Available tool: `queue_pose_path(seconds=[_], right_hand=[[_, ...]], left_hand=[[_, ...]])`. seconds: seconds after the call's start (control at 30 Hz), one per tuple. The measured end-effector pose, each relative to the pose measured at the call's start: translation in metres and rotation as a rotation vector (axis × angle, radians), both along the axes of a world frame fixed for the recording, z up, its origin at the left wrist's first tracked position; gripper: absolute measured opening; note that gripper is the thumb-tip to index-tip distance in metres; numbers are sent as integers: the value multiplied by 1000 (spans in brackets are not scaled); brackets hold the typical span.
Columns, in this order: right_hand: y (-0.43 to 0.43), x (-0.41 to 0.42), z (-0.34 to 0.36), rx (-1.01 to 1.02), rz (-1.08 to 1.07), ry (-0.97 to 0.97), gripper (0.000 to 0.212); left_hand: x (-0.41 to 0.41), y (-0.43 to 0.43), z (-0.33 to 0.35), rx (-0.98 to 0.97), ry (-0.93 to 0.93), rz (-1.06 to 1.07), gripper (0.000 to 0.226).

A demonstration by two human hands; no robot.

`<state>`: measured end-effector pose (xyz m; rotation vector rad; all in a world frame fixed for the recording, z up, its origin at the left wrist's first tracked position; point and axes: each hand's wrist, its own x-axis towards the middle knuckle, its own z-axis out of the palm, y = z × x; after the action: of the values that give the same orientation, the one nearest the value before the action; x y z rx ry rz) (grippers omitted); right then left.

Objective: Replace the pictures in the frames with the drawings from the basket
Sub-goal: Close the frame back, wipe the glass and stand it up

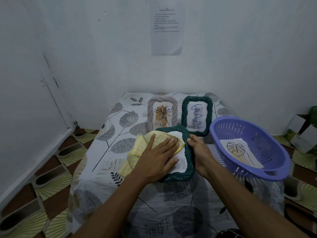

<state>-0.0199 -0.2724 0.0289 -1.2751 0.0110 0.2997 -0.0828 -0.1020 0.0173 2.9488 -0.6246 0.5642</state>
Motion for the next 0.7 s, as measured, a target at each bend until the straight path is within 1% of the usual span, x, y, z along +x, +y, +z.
queue_pose_path(seconds=[0.07,0.13,0.23,0.27,0.33,0.4,0.43,0.53,0.7], right_hand=[[-2,2,-1,-3,-37,7,25],[-5,4,-2,-28,-55,-5,24],[-6,4,-3,-83,-69,-23,26],[-7,4,-4,-91,-80,-21,26],[-8,3,-5,-101,-93,-18,26],[-8,3,-6,-108,-89,-15,25],[-7,3,-6,-107,-88,-10,25],[-5,2,-6,-90,-85,1,27],[3,3,-2,-64,-72,-3,28]], left_hand=[[-1,10,-5,-38,-11,102,64],[-1,22,-16,-128,36,167,67],[-3,36,-37,-340,219,200,65],[-4,41,-44,-360,287,234,65],[-3,50,-54,-262,391,316,64],[-1,58,-60,-150,413,353,57],[0,61,-60,-131,405,356,55],[0,72,-60,-127,374,374,54],[-18,102,-65,-131,336,470,55]])
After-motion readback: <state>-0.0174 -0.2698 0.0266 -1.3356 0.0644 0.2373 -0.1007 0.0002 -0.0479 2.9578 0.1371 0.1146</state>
